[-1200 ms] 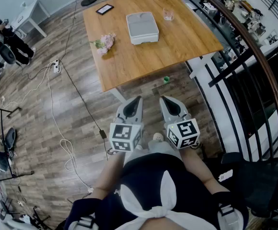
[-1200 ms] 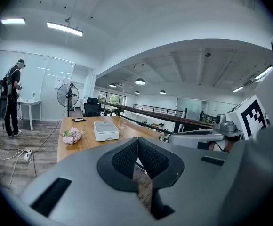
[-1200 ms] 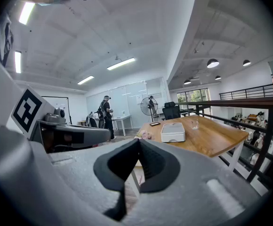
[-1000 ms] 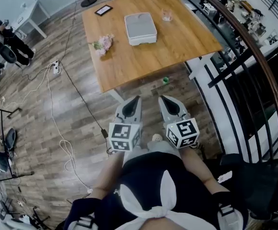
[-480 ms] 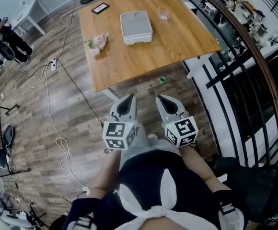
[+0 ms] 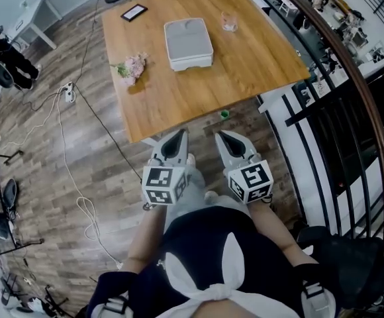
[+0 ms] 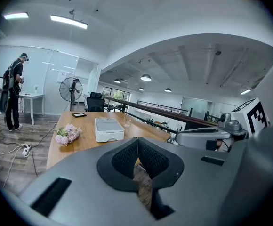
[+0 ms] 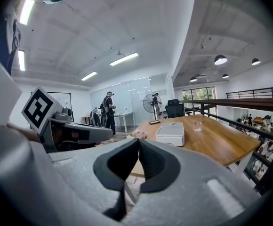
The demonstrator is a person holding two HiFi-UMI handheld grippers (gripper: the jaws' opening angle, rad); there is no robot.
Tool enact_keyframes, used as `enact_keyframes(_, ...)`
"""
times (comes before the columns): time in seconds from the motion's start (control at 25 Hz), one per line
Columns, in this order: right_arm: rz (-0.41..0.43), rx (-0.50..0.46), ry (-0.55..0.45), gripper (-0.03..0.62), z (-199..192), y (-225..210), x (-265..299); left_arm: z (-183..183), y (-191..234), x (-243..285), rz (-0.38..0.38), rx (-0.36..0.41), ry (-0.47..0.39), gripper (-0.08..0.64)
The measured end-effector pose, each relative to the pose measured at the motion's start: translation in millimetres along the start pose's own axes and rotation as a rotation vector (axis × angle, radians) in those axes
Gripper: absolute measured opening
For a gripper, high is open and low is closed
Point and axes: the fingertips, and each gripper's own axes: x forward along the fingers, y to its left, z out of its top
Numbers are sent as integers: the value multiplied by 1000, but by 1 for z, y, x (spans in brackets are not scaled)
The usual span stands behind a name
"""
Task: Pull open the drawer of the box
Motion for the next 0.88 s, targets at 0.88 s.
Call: enact_keyframes(0.88,-109,-100,145,152,21,-66,190,55,150,118,-56,-19,10,18)
